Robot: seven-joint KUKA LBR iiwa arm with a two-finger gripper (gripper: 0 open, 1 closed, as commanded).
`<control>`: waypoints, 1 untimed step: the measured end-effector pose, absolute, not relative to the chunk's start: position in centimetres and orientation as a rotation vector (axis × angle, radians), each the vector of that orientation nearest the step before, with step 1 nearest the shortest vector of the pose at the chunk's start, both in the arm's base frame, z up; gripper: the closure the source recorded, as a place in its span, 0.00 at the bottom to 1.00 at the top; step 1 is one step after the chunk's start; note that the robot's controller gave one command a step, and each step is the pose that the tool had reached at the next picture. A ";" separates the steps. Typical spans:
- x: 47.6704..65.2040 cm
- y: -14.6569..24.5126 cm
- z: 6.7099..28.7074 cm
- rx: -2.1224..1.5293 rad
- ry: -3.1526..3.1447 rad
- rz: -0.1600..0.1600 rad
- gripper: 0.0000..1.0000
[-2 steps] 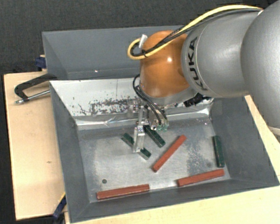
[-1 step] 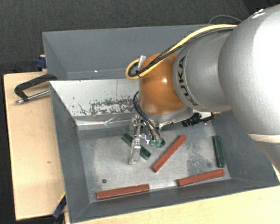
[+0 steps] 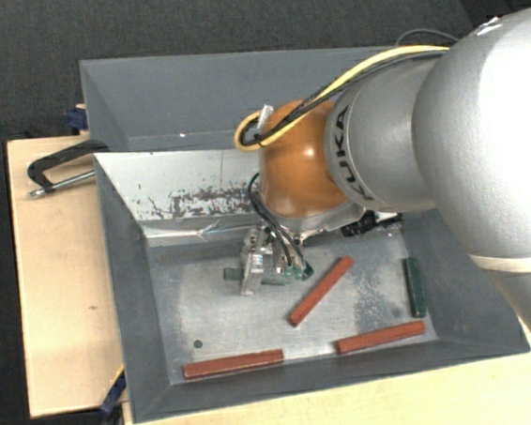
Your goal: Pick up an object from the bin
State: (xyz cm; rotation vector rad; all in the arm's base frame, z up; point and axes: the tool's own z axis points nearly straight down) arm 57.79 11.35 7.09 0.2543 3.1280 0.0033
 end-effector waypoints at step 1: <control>57.8 11.3 7.1 0.255 3.128 0.004 1.00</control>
Offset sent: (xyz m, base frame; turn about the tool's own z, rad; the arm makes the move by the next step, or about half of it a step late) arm -0.0001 -0.0002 0.0257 0.0000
